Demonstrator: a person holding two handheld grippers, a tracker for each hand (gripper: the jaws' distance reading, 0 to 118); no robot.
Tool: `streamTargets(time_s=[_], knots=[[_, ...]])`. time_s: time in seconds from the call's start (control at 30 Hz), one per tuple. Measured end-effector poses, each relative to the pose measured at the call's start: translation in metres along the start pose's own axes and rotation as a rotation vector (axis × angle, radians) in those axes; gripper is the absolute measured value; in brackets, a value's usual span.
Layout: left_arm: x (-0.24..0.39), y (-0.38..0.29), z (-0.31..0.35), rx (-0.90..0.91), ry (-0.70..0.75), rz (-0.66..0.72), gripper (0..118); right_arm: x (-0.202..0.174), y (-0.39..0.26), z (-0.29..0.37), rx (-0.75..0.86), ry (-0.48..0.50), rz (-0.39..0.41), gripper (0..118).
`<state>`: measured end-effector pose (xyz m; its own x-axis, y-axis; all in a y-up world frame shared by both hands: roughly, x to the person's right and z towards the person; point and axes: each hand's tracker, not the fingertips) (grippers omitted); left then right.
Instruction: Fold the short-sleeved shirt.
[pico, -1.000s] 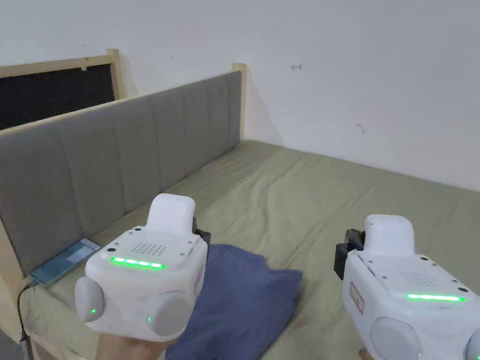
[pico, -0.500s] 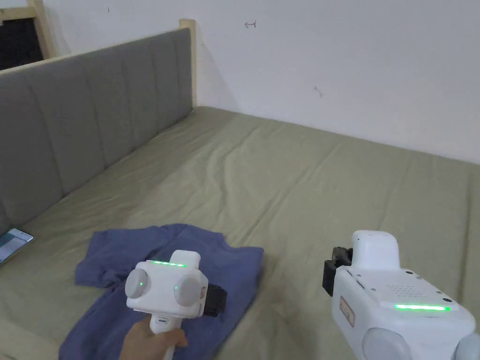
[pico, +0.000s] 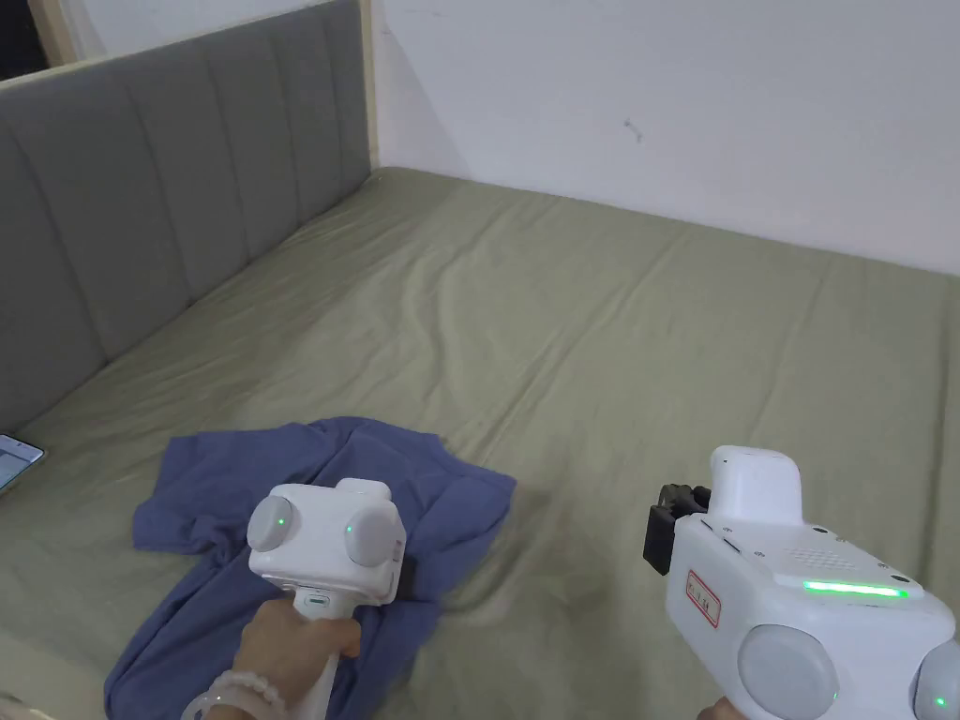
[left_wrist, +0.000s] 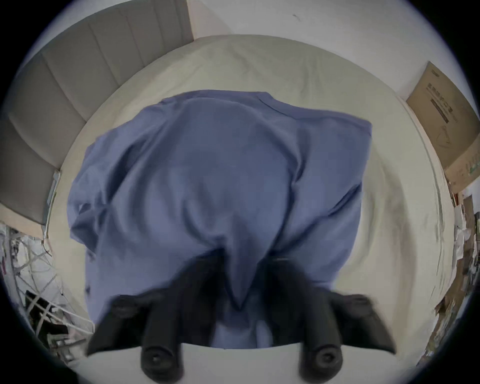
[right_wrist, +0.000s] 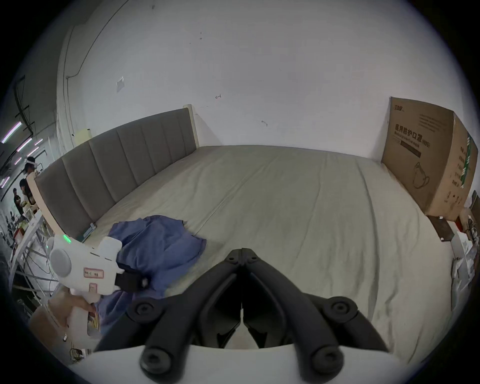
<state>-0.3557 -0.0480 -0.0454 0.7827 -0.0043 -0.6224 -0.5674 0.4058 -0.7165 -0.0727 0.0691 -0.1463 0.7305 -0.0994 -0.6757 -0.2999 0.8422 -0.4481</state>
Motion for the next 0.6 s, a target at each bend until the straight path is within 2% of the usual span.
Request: streamTargets(time_s=[0.03, 0.07, 0.1, 0.3, 0.47, 0.6], knots=[[-0.005, 0.000, 0.000, 0.013, 0.012, 0.030, 6, -0.001, -0.001, 0.000, -0.002, 0.004, 0.000, 0], [-0.011, 0.001, -0.002, -0.007, 0.027, 0.040, 6, -0.002, -0.002, 0.000, -0.004, 0.006, 0.001, 0], [-0.014, 0.001, -0.003, -0.025, -0.051, 0.078, 6, -0.002, -0.003, 0.000, -0.006, 0.009, 0.005, 0], [-0.021, 0.006, 0.008, -0.020, -0.076, 0.116, 6, 0.007, -0.005, 0.007, -0.011, -0.006, 0.012, 0], [-0.038, 0.015, 0.039, 0.029, -0.265, 0.266, 6, 0.026, -0.004, 0.014, -0.006, -0.022, -0.050, 0], [-0.016, 0.036, 0.077, 0.125, -0.275, 0.210, 6, 0.043, -0.003, 0.028, 0.011, -0.043, -0.073, 0]])
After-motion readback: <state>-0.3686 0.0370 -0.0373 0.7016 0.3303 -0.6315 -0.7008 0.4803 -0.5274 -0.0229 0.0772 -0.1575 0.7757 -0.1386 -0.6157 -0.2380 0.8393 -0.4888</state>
